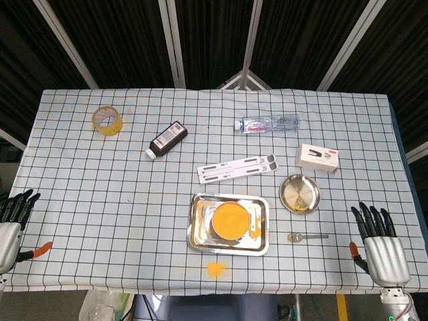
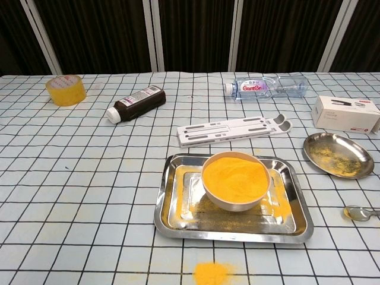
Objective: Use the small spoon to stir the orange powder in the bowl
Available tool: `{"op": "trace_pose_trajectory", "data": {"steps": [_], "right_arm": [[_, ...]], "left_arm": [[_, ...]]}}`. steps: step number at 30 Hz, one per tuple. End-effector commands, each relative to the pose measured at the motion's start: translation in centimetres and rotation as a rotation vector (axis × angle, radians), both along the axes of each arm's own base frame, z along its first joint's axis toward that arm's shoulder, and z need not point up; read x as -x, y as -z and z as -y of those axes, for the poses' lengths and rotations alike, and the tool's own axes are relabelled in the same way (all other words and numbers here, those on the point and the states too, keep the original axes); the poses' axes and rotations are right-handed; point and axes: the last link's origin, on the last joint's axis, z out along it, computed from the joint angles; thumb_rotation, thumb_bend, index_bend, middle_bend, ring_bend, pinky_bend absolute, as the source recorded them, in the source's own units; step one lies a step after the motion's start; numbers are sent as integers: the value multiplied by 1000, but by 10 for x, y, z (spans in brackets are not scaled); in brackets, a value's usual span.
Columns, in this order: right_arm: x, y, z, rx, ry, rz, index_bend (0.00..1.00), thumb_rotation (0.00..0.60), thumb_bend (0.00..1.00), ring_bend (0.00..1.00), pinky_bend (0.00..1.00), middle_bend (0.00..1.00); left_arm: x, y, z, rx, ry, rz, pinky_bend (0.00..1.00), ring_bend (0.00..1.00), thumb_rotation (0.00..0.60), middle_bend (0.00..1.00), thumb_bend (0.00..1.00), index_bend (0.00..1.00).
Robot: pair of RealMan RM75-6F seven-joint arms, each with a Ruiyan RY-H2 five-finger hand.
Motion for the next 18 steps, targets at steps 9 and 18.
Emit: {"op": "trace_pose_trajectory", "data": {"steps": [9,18], "right_arm": [[-2,3,-2,-11,-5,0,0,600,470,0,0,7],[-11,25,10,-68,-12,-8,177,600,428,0,0,7]], "left_arm": [[0,-1,3,-2,7,0,0,0,600,0,0,0],[-2,-3,3,-1,16,27,0,0,600,0,0,0]]}}
